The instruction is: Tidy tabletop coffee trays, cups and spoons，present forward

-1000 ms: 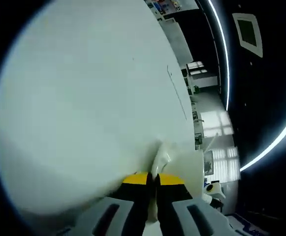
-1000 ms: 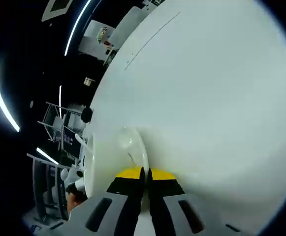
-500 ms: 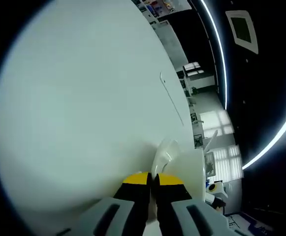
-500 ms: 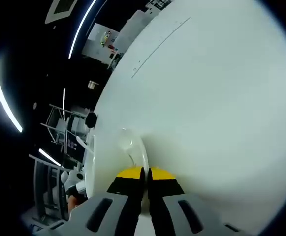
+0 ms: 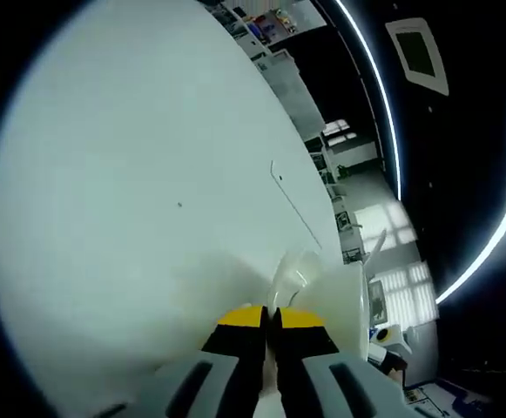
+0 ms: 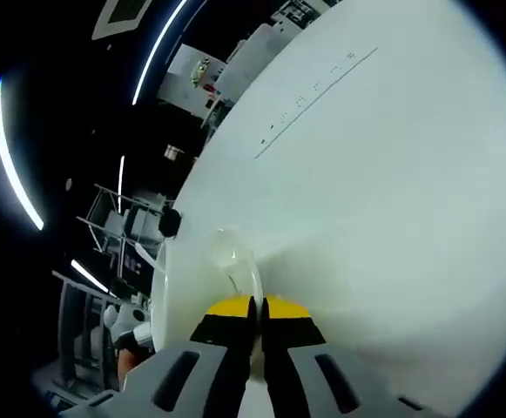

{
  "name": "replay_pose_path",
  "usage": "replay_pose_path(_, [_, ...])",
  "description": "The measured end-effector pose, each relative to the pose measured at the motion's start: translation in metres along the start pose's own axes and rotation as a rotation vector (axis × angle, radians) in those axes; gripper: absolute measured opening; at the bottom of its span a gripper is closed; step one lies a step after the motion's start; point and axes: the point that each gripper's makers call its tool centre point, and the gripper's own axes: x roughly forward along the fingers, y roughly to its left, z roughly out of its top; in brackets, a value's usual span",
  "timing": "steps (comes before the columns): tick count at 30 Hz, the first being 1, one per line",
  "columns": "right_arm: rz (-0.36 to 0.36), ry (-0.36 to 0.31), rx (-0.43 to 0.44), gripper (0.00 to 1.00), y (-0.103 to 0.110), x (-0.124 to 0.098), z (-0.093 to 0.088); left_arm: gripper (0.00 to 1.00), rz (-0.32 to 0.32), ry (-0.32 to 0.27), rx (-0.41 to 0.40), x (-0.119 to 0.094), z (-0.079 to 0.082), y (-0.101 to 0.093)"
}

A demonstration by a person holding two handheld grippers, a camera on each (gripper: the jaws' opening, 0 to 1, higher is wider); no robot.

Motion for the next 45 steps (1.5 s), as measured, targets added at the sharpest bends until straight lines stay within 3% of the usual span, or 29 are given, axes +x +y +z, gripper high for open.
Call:
replay_pose_path(4, [0.002, 0.002, 0.004, 0.04, -0.002, 0.012, 0.004, 0.05, 0.004, -0.008, -0.015, 0.006, 0.008, 0.004])
replay_pose_path(6, [0.004, 0.001, 0.005, 0.04, -0.003, 0.019, 0.006, 0.05, 0.012, -0.021, -0.022, 0.014, 0.025, 0.011])
replay_pose_path(9, [0.021, -0.009, 0.011, 0.04, -0.004, 0.026, 0.011, 0.06, 0.016, -0.040, -0.029, 0.022, 0.036, 0.014])
replay_pose_path(19, [0.032, -0.046, 0.024, 0.04, -0.008, 0.058, 0.044, 0.06, 0.013, -0.123, -0.034, 0.046, 0.067, 0.018])
replay_pose_path(23, [0.024, -0.058, 0.034, 0.04, -0.013, 0.064, 0.048, 0.06, 0.029, -0.151, -0.014, 0.053, 0.070, 0.020])
replay_pose_path(29, [0.006, -0.056, 0.061, 0.04, -0.025, 0.071, 0.050, 0.06, 0.045, -0.145, -0.056, 0.060, 0.065, 0.029])
replay_pose_path(45, [0.029, -0.123, 0.028, 0.06, -0.020, 0.069, 0.046, 0.07, 0.043, -0.175, -0.044, 0.056, 0.063, 0.026])
